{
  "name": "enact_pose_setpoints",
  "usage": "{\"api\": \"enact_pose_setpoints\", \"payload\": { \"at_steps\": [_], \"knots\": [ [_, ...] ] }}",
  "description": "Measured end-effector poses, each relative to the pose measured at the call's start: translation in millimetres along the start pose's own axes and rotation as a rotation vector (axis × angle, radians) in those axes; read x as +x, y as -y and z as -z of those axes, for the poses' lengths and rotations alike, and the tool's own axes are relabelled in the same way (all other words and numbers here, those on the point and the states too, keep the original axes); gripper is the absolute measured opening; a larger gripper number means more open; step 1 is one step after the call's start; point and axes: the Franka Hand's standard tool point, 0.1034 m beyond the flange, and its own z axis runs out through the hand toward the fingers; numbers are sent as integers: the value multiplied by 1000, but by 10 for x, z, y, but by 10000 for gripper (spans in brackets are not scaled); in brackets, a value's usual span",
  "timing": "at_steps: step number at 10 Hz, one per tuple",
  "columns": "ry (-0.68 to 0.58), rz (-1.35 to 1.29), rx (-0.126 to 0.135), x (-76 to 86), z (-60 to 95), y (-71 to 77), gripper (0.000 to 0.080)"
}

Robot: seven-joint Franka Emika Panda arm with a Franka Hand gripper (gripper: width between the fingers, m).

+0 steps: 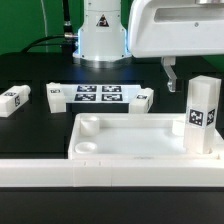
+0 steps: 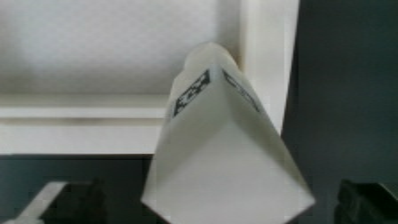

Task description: Assemble desk

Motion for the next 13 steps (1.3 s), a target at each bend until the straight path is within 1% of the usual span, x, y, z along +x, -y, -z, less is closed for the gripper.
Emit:
{"api": "enact_pose_setpoints", "payload": {
  "at_steps": [2,5,7,8,9,10,11,12,13],
  "knots": [
    [0,89,-3,-14,-12,34,649],
    [-8,306,-10,-34,-43,46,649],
    [-7,420,-13,-37,-50,2,649],
    [-6,430,-14,-37,-51,1,649],
    [-6,426,-14,-37,-52,-1,531],
    [-6,426,-14,-37,-52,-1,395],
    [-6,424,-14,-39,-53,0,395],
    [-6,400,-14,-39,-55,-2,289],
    [-6,400,-14,-39,-55,-3,289]
  ]
}}
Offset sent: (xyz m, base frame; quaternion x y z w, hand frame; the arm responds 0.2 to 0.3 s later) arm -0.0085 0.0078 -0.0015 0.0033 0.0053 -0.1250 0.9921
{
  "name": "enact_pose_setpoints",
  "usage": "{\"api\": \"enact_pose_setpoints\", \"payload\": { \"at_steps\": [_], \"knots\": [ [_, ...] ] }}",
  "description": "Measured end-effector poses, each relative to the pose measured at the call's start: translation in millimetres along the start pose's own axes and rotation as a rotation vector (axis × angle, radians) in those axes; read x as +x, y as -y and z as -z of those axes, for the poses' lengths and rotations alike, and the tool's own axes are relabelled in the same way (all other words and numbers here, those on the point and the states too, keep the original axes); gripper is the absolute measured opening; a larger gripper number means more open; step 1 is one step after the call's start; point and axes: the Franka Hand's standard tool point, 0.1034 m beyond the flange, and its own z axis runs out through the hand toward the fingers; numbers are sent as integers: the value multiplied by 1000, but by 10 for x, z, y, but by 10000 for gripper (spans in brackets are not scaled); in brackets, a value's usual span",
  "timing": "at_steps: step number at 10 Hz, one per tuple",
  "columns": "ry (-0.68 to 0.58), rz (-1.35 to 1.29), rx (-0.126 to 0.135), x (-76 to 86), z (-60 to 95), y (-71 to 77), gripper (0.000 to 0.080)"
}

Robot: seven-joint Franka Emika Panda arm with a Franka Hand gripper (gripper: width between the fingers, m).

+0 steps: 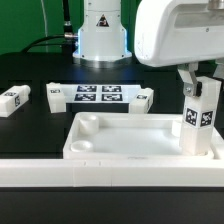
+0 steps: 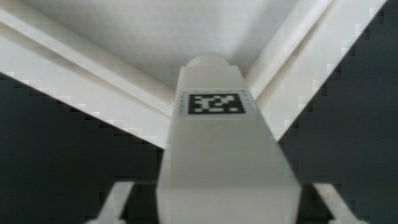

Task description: Assemble desk

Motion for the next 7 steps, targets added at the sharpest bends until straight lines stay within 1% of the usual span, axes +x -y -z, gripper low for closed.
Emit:
{"api": "enact_pose_setpoints", "payload": {
  "at_steps": [1,3,5,7],
  "knots": [
    [0,-41,1,0,-1,1,289],
    [-1,-240,9,-8,-7,-3,289],
    [-1,-489,6,5,-11,43,289],
    [0,-730,3,-1,-14,28,291]
  ]
}}
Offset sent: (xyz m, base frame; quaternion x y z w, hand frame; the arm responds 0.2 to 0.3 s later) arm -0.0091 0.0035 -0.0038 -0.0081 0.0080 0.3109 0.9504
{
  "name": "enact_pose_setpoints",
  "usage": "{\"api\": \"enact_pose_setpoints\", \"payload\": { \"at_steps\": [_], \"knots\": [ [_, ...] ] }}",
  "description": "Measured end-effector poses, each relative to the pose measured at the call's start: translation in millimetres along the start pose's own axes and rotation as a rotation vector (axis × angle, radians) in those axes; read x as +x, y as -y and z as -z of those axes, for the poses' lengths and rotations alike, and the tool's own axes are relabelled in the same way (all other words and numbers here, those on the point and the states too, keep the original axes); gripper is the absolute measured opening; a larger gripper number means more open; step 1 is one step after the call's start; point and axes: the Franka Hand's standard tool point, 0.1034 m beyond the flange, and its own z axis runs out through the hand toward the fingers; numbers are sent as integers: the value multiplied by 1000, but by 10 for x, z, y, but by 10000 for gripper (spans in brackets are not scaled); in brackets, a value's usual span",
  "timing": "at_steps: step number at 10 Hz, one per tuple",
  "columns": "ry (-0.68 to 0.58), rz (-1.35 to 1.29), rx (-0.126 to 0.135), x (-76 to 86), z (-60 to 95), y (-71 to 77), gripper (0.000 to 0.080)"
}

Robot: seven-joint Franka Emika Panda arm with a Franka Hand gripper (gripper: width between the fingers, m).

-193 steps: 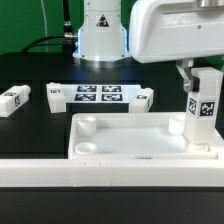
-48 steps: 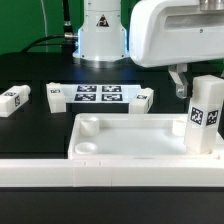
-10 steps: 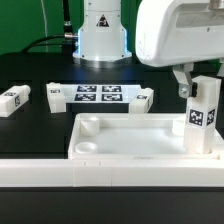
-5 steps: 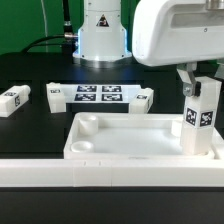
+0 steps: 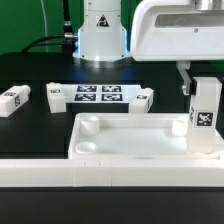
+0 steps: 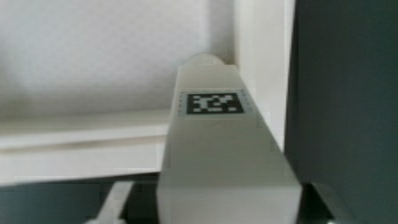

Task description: Assemble desk

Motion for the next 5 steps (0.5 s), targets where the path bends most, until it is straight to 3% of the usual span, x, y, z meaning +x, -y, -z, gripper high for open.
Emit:
{"api": "enact_pose_setpoints", "payload": {
  "at_steps": [5],
  "knots": [
    [-2,-386,-3,12,0,-27,291]
  ]
}}
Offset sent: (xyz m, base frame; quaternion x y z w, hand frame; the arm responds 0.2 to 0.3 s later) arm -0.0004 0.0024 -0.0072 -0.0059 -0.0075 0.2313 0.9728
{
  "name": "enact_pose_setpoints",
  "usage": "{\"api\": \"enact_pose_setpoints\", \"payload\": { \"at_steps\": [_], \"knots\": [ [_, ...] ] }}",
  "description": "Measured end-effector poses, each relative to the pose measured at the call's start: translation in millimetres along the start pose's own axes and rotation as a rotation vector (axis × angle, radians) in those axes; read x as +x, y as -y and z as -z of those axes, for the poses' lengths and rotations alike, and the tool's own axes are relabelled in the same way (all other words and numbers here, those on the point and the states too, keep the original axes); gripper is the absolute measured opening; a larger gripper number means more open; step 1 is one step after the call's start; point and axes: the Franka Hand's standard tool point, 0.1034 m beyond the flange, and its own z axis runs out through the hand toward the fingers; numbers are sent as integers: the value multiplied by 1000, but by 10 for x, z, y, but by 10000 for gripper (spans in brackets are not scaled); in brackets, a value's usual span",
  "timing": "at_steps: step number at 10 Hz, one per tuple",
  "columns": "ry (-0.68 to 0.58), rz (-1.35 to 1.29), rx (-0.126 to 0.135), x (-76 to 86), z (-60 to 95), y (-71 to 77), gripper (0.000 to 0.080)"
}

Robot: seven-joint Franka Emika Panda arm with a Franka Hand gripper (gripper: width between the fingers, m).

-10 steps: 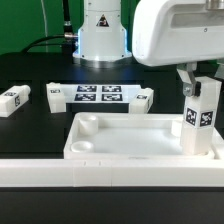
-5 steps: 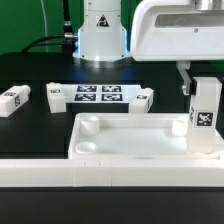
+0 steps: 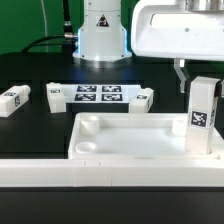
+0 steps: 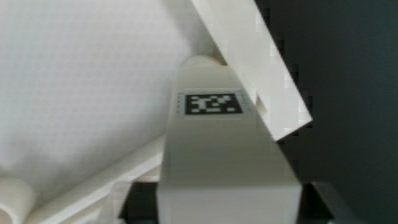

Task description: Assemble desk

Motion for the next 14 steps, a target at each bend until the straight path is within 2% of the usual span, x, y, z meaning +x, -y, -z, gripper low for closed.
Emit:
{"api": "enact_pose_setpoints", "payload": {
  "at_steps": [2,4,5,7,14],
  "knots": [
    [2,-62,1,-4,-3,3,297],
    [2,51,1,-16,-2,15,605],
    [3,67,2,-27,-3,26,636],
    [-1,320,-1,-36,-3,36,647],
    [-15,904,-2,-41,-13,63,648]
  ]
}}
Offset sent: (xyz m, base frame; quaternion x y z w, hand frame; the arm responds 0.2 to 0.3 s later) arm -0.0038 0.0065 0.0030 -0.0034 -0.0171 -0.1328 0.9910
